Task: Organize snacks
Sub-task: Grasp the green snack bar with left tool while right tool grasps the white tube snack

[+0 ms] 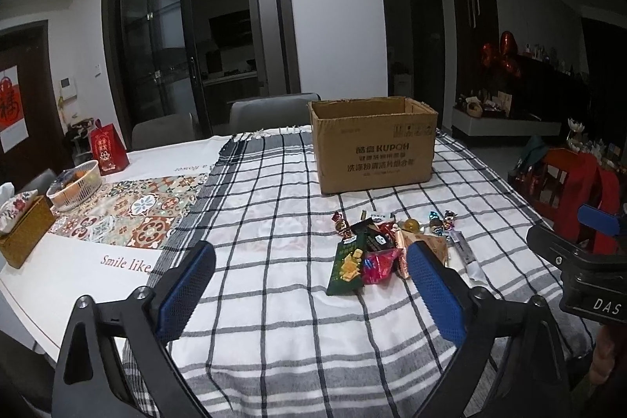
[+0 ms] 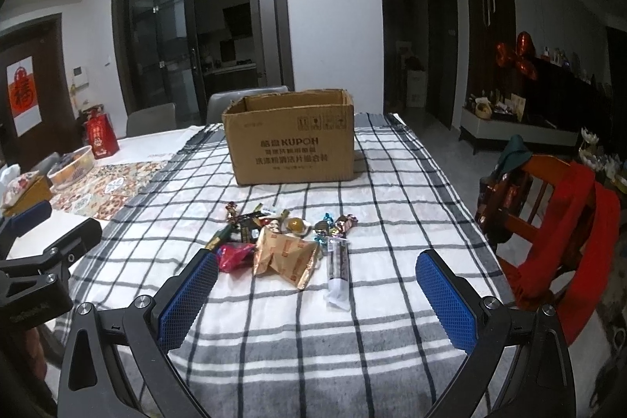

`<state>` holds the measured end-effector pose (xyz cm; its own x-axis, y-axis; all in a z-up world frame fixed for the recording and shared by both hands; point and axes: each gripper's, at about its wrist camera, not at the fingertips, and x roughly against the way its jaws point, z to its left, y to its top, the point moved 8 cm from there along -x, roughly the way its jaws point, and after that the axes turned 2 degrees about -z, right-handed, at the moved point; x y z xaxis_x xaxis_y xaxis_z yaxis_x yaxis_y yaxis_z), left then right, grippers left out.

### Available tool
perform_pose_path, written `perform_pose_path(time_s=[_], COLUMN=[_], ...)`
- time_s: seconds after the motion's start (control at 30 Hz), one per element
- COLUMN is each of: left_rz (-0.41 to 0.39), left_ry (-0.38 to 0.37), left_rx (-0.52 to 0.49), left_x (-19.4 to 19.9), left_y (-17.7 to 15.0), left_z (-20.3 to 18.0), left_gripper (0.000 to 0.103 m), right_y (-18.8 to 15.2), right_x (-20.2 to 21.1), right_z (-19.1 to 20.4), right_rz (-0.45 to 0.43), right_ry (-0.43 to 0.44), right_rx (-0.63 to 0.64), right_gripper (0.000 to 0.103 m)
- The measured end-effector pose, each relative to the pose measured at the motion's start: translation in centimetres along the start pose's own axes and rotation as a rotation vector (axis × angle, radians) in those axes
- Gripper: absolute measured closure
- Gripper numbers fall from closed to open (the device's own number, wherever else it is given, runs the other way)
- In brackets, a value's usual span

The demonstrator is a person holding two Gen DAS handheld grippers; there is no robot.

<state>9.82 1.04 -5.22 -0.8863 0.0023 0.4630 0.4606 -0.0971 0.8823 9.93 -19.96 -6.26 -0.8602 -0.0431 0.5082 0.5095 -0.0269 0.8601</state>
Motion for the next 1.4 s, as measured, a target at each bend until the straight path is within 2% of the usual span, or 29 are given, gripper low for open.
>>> perform_pose_path(time_s=[0.13,0.4,0.63,0.97,1.2,1.4], left_rz=[0.034,0.132,0.204,0.273,0.300,0.307], left_ry=[-0.013,-0.056,-0.087,-0.102,-0.106,-0.125], left_rx=[-0.005,-0.039,-0.067,-0.113,-0.119,-0.113], left_x=[-2.1,-6.7,-9.8,-13.5,-15.3,-16.2], left_y=[-0.5,-2.5,-4.5,-6.4,-7.3,-7.5], left_z=[-0.3,-1.6,-3.0,-4.3,-4.5,-4.7], left_gripper=[0.014,0.030,0.039,0.055,0.068,0.074], right_y=[-0.4,-2.1,-3.6,-5.6,-6.0,-6.1], right_x=[-1.9,-6.1,-9.6,-13.2,-14.6,-15.6], right_z=[-0.3,-1.2,-1.9,-2.4,-2.2,-2.0], right_rz=[0.021,0.118,0.190,0.280,0.299,0.309], right_ry=[-0.008,0.000,-0.002,0.016,0.021,0.026], right_rx=[-0.005,-0.034,-0.032,-0.061,-0.044,-0.040], right_gripper=[0.004,0.014,0.028,0.045,0.050,0.055])
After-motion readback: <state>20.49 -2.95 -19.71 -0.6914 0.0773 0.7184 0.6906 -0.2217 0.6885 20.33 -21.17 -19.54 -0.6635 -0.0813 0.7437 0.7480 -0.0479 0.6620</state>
